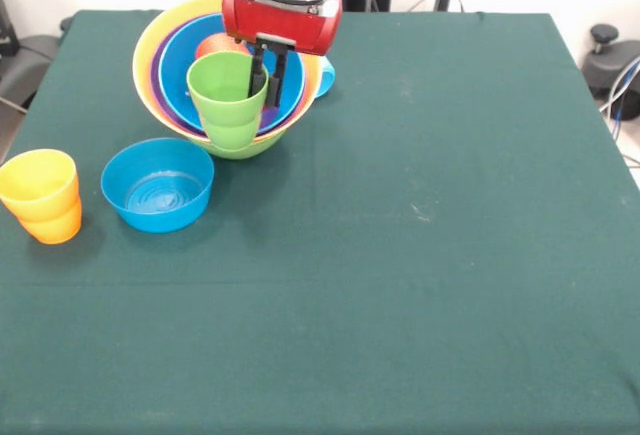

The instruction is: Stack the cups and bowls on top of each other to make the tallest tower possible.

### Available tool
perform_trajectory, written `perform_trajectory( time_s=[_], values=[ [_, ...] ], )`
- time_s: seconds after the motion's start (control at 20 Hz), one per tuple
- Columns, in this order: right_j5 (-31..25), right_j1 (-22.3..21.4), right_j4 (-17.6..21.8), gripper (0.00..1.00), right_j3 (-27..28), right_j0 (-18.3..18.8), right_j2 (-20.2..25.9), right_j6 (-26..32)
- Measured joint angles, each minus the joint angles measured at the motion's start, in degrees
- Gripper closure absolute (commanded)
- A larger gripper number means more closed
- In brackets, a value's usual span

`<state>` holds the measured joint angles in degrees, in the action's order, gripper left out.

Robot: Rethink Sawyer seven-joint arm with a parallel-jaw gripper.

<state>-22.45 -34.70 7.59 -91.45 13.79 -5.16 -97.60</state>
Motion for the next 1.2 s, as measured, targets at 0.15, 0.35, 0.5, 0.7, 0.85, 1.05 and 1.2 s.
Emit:
perform_trajectory(
  time_s=[0.15, 0.35, 0.5, 0.7, 0.85, 1.05, 1.2],
  values=[
    [-0.01, 0.00, -0.56, 1.00, -0.09, 0.01, 0.12, 0.00],
    [-0.01, 0.01, -0.89, 1.00, -0.21, 0.01, 0.35, 0.00],
    [0.00, -0.01, -0.90, 1.00, -0.27, 0.01, 0.46, 0.00],
    [-0.62, -0.20, -0.89, 1.00, -0.39, -0.39, 0.31, 0.00],
    [-2.46, -1.01, -0.89, 1.00, -0.75, -1.91, -0.63, 0.00],
    [-6.89, -3.91, -0.89, 1.00, -3.29, -5.49, -2.52, 0.00],
    [-9.88, -5.82, -0.89, 1.00, -5.26, -7.39, -3.22, 0.00]
  ],
)
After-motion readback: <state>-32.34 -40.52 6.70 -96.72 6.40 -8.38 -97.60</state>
